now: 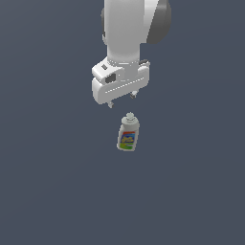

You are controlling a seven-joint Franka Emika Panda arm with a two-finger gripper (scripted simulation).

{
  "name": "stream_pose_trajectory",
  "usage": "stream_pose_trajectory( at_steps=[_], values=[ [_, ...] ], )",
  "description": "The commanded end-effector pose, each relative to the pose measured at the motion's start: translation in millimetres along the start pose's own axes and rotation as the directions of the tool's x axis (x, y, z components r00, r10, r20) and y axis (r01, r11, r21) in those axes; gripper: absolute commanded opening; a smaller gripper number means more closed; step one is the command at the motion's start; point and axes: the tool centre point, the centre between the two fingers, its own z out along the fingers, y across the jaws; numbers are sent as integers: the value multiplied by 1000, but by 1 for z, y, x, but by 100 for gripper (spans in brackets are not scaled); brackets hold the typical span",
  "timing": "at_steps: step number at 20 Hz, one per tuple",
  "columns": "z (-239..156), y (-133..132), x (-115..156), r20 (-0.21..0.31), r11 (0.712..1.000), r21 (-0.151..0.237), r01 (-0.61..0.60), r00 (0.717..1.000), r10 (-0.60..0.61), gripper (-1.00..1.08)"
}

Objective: Pick up the object and move it to a goal position.

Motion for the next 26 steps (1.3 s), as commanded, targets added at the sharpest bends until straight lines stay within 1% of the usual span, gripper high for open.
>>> stream_pose_trajectory(
  at_steps=[1,6,11,14,19,23,26],
  values=[
    [1,0,4,-2,998,0,69,998,-69,100],
    [4,0,12,-5,979,-1,202,979,-202,100],
    [7,0,20,-8,943,-2,332,943,-332,100],
    [8,0,25,-10,913,-3,407,913,-407,100],
    [11,-1,33,-13,853,-6,522,853,-522,100],
    [13,-1,38,-15,807,-8,590,807,-590,100],
    [14,-1,40,-16,779,-9,627,778,-627,100]
  ],
)
